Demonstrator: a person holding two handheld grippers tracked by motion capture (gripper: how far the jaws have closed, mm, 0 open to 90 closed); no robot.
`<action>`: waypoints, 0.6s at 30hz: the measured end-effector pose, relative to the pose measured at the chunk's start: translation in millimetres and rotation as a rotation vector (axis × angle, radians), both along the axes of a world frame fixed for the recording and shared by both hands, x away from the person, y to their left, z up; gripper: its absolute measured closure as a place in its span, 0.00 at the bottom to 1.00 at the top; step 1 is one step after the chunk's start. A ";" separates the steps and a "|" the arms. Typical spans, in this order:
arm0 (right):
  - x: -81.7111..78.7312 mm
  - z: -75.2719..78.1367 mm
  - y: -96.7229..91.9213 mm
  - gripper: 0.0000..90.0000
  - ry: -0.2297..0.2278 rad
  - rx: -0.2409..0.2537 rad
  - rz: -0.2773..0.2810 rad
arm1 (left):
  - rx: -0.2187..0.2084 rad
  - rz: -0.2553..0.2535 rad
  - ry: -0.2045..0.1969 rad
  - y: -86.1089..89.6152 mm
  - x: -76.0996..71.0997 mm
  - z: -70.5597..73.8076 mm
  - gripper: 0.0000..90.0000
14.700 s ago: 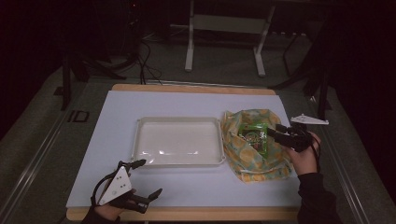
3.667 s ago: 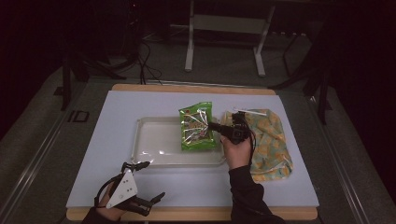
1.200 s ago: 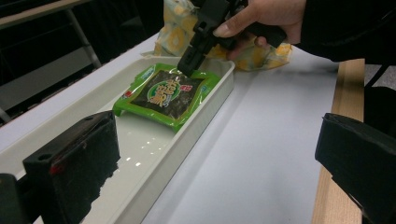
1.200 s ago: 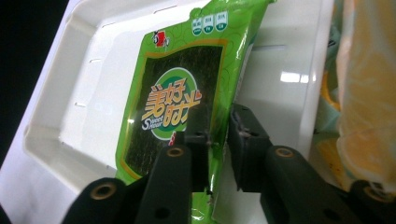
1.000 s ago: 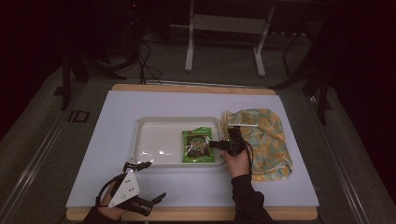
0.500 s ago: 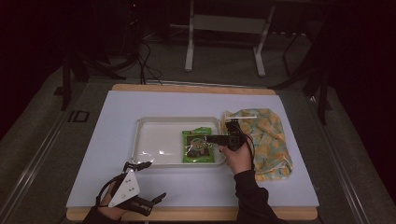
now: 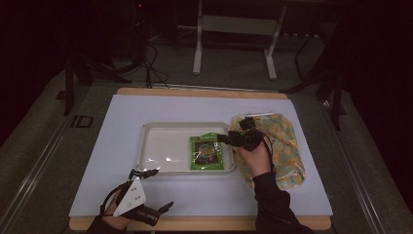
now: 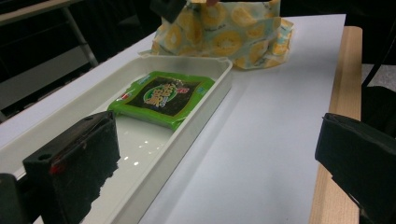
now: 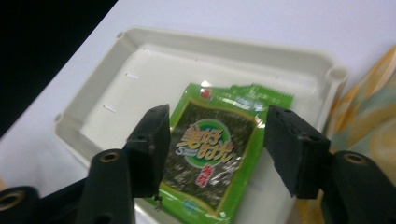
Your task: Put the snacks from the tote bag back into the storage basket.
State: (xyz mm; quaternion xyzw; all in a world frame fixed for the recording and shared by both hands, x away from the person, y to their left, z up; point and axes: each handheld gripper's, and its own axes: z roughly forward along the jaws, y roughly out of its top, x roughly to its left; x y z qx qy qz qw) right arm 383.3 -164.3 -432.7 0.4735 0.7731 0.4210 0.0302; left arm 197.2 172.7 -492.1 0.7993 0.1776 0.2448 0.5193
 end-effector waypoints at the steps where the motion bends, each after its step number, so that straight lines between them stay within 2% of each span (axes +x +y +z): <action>1: 0.1 2.0 -1.4 0.43 -0.010 -0.003 -0.003 | -0.001 0.001 0.000 0.0 0.1 0.0 0.00; 4: -0.3 8.7 -6.7 0.38 -0.048 0.007 -0.006 | -0.001 0.001 0.001 -0.2 0.3 -0.2 0.00; 6: -0.5 12.9 -9.9 0.34 -0.072 -0.017 -0.012 | -0.001 0.000 0.002 -0.3 0.3 -0.3 0.00; 11: -0.4 20.4 -20.6 0.24 -0.085 -0.032 -0.004 | -0.001 0.001 0.003 -0.6 0.3 -0.4 0.00; 18: -1.5 27.0 -38.8 0.19 -0.112 -0.037 -0.022 | 0.000 0.003 0.003 -0.7 0.3 -0.5 0.00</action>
